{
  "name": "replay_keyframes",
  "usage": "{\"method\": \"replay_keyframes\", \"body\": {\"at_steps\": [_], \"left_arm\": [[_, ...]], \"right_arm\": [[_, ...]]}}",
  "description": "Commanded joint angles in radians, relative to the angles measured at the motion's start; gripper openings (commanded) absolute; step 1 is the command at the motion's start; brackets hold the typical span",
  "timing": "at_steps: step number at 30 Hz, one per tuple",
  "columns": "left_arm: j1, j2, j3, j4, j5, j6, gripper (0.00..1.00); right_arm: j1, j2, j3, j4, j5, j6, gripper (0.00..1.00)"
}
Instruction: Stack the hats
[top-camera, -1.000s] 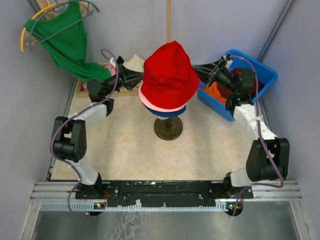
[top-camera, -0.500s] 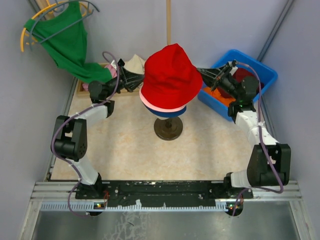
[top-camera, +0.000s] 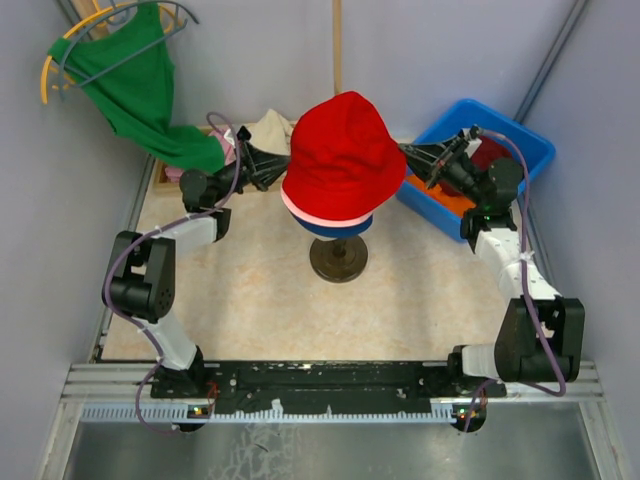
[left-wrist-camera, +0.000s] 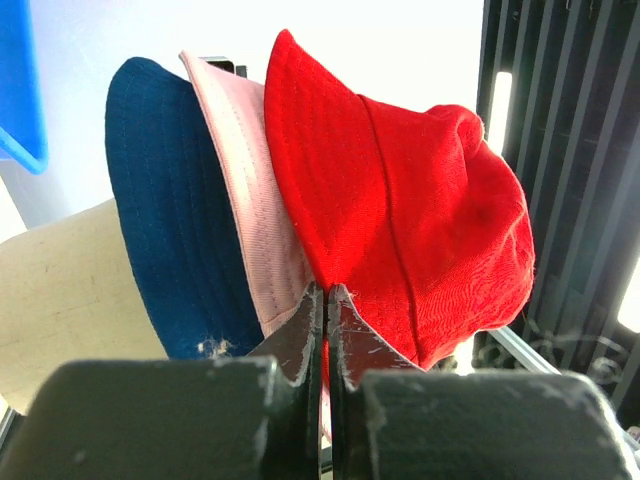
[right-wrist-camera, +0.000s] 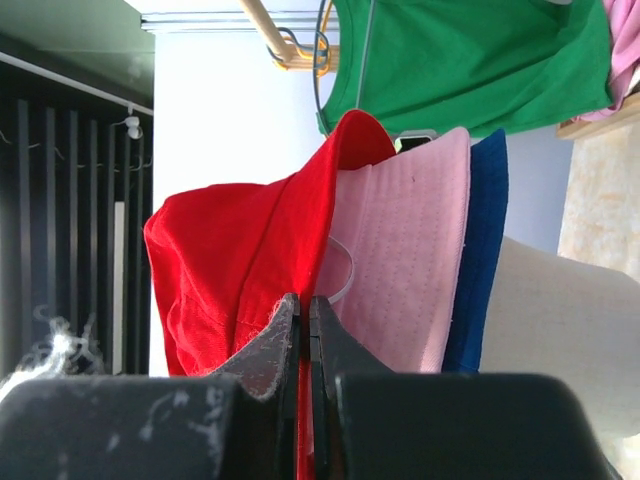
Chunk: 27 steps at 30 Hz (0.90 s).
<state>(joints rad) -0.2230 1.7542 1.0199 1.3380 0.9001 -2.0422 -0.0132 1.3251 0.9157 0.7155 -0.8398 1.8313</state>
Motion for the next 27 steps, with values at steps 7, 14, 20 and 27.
{"method": "replay_keyframes", "body": {"at_steps": [7, 14, 20, 27], "left_arm": [[0.017, 0.014, -0.102, 0.052, 0.060, 0.028, 0.01], [0.019, 0.016, -0.100, 0.057, 0.070, 0.031, 0.01], [0.020, 0.016, -0.118, 0.048, 0.078, 0.049, 0.01], [0.023, 0.011, -0.171, 0.064, 0.080, 0.054, 0.01]], "right_arm": [[-0.020, -0.054, -0.081, -0.113, -0.028, -0.158, 0.00], [-0.020, -0.070, -0.084, -0.188, -0.031, -0.226, 0.00], [-0.020, -0.076, -0.094, -0.300, -0.030, -0.325, 0.00], [-0.021, -0.089, -0.125, -0.350, -0.028, -0.374, 0.00]]}}
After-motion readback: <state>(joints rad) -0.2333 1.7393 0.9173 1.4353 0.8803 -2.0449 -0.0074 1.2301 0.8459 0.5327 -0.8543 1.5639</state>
